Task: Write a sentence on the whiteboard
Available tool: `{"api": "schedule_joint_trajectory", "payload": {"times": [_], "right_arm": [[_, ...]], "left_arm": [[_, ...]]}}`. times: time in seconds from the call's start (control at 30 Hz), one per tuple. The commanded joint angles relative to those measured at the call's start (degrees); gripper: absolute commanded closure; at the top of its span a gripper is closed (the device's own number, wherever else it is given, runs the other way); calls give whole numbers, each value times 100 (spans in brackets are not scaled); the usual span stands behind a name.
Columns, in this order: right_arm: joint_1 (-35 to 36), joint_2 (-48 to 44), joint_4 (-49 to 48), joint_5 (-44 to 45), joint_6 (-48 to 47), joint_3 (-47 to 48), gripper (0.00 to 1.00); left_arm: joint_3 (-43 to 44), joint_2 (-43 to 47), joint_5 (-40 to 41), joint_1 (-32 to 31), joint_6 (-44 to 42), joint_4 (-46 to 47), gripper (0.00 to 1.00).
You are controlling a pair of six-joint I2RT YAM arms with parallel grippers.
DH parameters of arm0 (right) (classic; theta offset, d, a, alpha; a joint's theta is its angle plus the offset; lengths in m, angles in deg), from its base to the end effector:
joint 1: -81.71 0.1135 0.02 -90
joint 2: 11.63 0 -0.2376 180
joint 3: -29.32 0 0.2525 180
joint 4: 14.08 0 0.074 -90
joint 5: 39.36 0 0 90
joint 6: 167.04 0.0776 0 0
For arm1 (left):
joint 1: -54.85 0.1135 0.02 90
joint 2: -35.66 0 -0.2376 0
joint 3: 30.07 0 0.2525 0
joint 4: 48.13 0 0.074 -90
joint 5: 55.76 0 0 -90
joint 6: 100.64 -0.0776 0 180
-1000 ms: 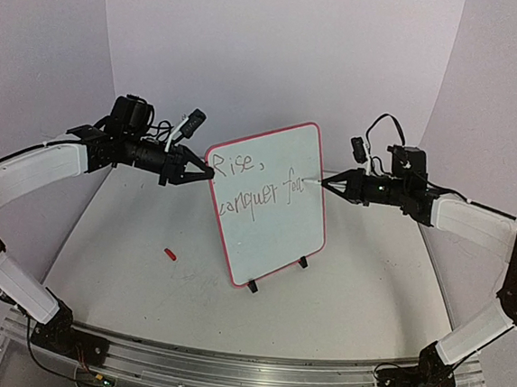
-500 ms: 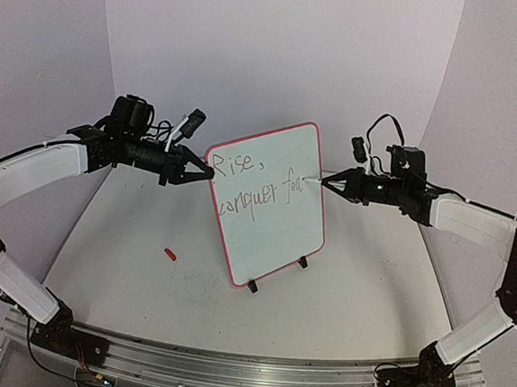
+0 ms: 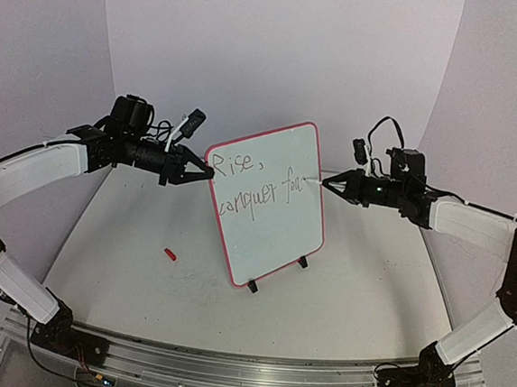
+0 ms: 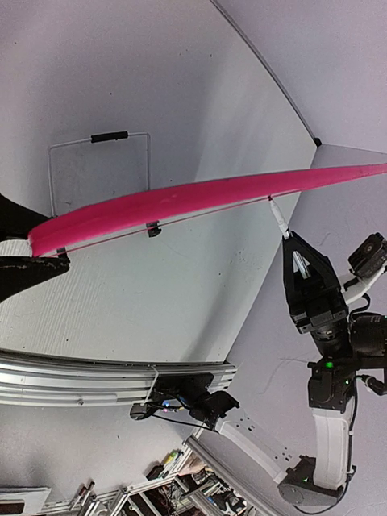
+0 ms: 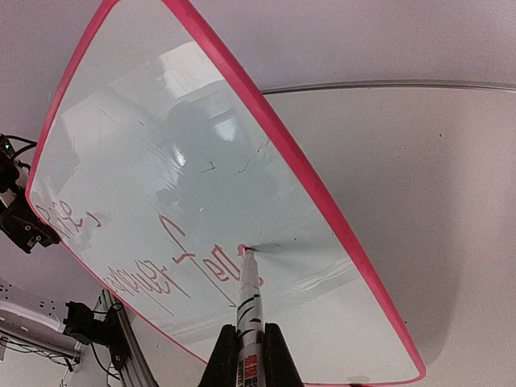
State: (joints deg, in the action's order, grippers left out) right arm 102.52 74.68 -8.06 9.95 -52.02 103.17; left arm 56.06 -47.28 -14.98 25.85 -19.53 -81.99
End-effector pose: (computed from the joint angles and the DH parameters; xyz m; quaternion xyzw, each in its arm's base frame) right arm 0.3347 0.1813 0.2540 -0.1751 0.7678 0.4732 0.3948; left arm 0.2778 -0.2211 0.2997 0.4514 0.6803 -0.4349 0.3799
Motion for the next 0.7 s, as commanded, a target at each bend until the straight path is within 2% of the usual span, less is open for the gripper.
{"api": "schedule_joint_trajectory", "payload": {"times": [0.0,0.67], "right_arm": [[23,-219,-168,215,49,-225,100],[21,-291,-676,85,443,-51,100]], "left_arm": [[-154,-293,-9,-265,-340,-1015,100],[-153,-288,-3,-282,-335,-1018,100]]}}
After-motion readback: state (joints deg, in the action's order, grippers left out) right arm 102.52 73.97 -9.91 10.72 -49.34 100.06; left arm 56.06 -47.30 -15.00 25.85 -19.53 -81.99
